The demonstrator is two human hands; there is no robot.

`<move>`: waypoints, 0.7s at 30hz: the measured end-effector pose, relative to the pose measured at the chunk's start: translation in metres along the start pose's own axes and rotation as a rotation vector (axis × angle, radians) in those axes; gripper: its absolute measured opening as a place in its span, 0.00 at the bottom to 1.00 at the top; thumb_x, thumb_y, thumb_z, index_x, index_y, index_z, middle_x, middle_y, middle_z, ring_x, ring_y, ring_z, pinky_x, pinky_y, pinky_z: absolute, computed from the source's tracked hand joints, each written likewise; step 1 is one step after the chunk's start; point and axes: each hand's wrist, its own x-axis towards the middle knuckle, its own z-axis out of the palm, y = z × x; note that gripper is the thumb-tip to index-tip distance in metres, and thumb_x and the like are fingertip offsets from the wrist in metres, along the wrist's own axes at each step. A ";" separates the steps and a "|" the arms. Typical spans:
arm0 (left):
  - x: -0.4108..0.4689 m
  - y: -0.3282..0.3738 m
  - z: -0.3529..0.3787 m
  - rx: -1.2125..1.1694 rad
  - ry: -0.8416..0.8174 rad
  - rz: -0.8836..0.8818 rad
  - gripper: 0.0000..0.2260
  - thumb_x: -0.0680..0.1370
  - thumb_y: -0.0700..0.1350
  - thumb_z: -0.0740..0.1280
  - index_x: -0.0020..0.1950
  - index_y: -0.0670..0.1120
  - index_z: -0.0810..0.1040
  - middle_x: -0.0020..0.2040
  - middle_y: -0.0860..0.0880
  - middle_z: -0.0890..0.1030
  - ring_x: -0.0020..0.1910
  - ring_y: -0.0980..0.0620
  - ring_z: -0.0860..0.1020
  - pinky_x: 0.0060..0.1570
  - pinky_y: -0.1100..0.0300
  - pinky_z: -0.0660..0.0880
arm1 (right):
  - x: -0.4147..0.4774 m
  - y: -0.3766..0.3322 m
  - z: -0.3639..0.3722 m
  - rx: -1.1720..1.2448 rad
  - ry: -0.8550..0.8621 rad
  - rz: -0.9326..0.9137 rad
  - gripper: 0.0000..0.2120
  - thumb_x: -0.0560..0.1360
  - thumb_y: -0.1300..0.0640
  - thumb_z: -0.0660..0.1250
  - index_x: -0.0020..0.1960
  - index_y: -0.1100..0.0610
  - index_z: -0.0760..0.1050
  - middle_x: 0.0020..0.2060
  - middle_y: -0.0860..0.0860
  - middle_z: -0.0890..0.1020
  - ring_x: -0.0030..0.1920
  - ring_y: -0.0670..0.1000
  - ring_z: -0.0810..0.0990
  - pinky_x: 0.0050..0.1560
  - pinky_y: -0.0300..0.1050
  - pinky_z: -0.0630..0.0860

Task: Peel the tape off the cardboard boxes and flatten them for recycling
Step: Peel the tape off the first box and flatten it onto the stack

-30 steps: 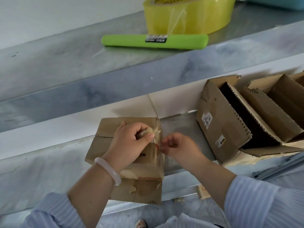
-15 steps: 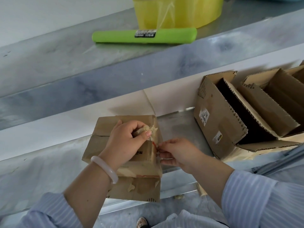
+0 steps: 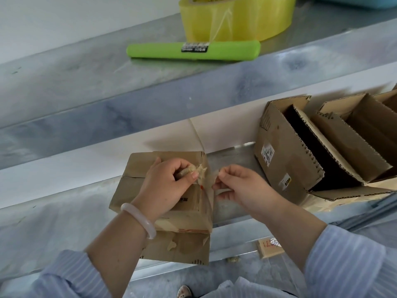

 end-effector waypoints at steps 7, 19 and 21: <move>0.000 -0.005 0.001 -0.013 0.016 -0.002 0.04 0.75 0.54 0.68 0.43 0.55 0.78 0.36 0.54 0.81 0.37 0.60 0.77 0.65 0.38 0.68 | -0.007 -0.020 0.003 -0.046 -0.067 -0.125 0.07 0.81 0.62 0.61 0.45 0.61 0.75 0.40 0.56 0.83 0.45 0.51 0.82 0.41 0.44 0.78; -0.003 -0.002 -0.006 -0.038 -0.041 0.087 0.12 0.75 0.56 0.66 0.57 0.69 0.75 0.50 0.70 0.80 0.54 0.69 0.74 0.74 0.43 0.52 | -0.004 -0.027 0.009 -0.083 -0.092 -0.245 0.11 0.78 0.60 0.67 0.39 0.49 0.81 0.40 0.52 0.85 0.45 0.49 0.83 0.37 0.39 0.76; -0.002 -0.003 -0.006 -0.029 -0.048 0.099 0.15 0.73 0.61 0.64 0.60 0.68 0.74 0.52 0.67 0.80 0.56 0.68 0.73 0.73 0.44 0.56 | -0.004 -0.027 0.010 -0.120 -0.075 -0.265 0.10 0.76 0.57 0.68 0.39 0.46 0.82 0.40 0.52 0.85 0.45 0.50 0.83 0.38 0.39 0.75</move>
